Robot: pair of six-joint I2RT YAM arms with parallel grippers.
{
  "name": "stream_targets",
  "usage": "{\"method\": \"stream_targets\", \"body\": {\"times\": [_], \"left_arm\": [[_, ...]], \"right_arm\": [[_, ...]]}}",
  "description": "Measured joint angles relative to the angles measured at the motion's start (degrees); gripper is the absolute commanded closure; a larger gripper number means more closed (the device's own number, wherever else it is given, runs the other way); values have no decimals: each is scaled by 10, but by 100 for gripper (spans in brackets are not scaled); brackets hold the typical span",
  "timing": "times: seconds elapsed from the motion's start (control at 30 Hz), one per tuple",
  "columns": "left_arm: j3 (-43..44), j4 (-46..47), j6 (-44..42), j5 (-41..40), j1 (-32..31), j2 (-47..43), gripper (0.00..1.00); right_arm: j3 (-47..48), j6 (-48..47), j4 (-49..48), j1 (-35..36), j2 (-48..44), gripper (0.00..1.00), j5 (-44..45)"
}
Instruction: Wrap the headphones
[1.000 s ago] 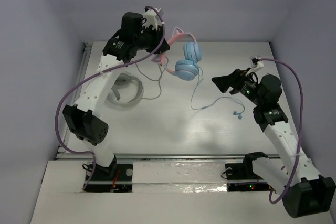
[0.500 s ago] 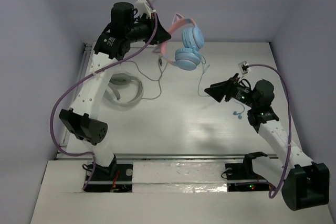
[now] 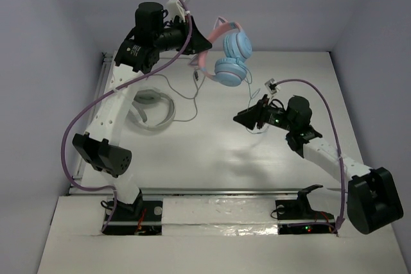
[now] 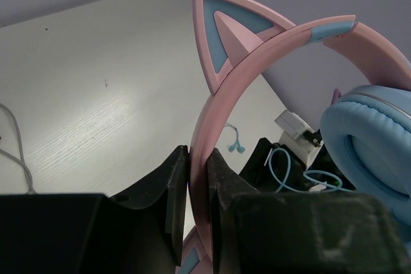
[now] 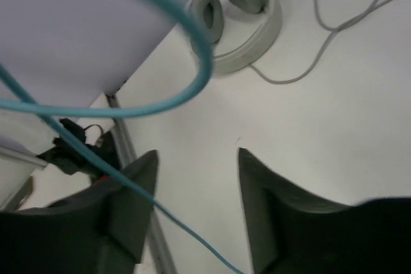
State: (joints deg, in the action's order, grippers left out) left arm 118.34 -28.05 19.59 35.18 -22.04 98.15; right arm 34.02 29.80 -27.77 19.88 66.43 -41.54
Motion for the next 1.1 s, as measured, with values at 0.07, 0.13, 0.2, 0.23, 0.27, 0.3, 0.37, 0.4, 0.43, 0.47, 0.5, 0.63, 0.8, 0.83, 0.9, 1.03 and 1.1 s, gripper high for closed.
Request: {"method": "stream_targets", "body": {"times": [0.07, 0.13, 0.2, 0.23, 0.27, 0.3, 0.37, 0.4, 0.43, 0.47, 0.5, 0.63, 0.8, 0.83, 0.9, 1.03, 1.1], "left_arm": [[2, 1, 5, 2, 1, 0, 100], [3, 6, 13, 4, 2, 0, 100], [3, 16, 26, 4, 5, 0, 100], [3, 22, 35, 4, 9, 0, 100], [3, 30, 47, 5, 15, 0, 100], [2, 43, 59, 5, 22, 0, 100], [-7, 76, 90, 7, 39, -1, 100], [-16, 99, 108, 7, 49, -2, 100], [-26, 119, 128, 9, 62, -3, 100], [-36, 137, 147, 10, 75, -3, 100], [-46, 153, 162, 9, 87, -3, 100], [-87, 198, 218, -10, 140, 4, 100], [-156, 251, 269, -70, 178, 16, 100], [-175, 259, 280, -81, 181, 16, 100], [-204, 269, 297, -100, 181, 17, 100], [-238, 278, 305, -141, 177, 17, 100], [-239, 273, 291, -170, 175, 17, 100]], "right_arm": [[-1, 0, -16, 0, 14, 70, 12], [-5, 7, -36, 0, 24, 82, 28], [-16, 19, -60, 0, 34, 97, 42], [-21, 24, -68, 0, 37, 100, 48], [-26, 31, -70, 3, 39, 100, 55], [-30, 35, -72, 7, 40, 100, 66], [-34, 42, -63, 17, 41, 100, 90], [-34, 43, -57, 22, 40, 100, 103], [-34, 45, -49, 27, 37, 100, 119], [-35, 46, -37, 31, 33, 100, 136], [-37, 47, -26, 35, 28, 100, 150], [-56, 57, 30, 46, -19, 100, 209], [-59, 58, 113, 82, -80, 100, 266], [-59, 58, 126, 90, -87, 100, 275], [-58, 56, 157, 116, -97, 100, 299], [-44, 52, 236, 175, -99, 100, 343], [-26, 49, 291, 203, -106, 100, 376]]}}
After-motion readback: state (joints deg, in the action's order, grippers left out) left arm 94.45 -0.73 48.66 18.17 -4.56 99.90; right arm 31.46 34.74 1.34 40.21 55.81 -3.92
